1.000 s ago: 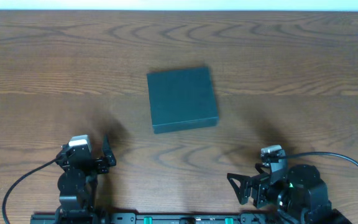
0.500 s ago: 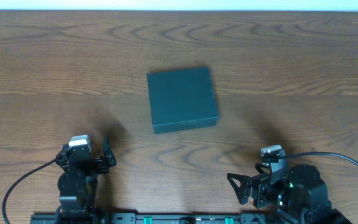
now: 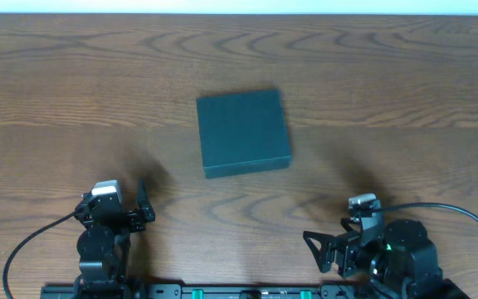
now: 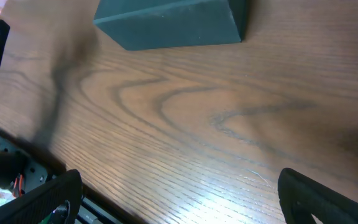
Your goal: Pack container
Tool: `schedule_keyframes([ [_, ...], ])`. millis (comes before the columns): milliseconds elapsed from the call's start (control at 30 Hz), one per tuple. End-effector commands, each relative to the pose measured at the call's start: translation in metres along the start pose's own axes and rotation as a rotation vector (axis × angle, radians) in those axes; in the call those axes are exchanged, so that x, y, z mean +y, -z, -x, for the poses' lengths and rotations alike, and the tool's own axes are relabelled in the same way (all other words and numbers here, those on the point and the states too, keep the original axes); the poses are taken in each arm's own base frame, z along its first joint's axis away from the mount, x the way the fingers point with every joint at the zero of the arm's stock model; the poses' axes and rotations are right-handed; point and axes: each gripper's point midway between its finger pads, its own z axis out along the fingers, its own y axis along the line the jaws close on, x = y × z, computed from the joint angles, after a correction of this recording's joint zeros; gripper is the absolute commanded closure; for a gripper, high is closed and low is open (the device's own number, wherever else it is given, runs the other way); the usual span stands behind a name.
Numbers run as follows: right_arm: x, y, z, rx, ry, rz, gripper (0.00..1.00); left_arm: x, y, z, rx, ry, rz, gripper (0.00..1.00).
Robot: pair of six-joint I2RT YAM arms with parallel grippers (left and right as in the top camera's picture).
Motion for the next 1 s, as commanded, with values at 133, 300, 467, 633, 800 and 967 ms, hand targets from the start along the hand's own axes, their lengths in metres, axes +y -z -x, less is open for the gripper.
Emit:
schedule_keyframes([
  [133,-0.02,0.0,0.007,-0.057,0.04,-0.108,0.01,0.001,-0.003,-0.008,0.012,-0.006,0.006,0.05],
  [300,-0.027,-0.006,0.011,-0.152,0.226,-0.122,0.01,0.001,-0.003,-0.008,0.012,-0.006,0.006,0.05],
  [467,-0.037,-0.023,0.0,-0.199,0.241,-0.109,0.01,0.001,-0.003,-0.008,0.012,-0.006,0.006,0.05],
  [633,-0.049,-0.046,-0.016,-0.186,0.235,-0.103,0.01,0.001,-0.003,-0.008,0.012,-0.006,0.006,0.05],
  [800,-0.051,-0.057,-0.029,-0.144,0.23,-0.081,0.01,0.001,-0.003,-0.008,0.012,-0.006,0.006,0.05],
  [967,-0.051,-0.057,-0.029,-0.144,0.231,-0.082,0.01,0.001,-0.003,-0.008,0.012,-0.006,0.006,0.05],
])
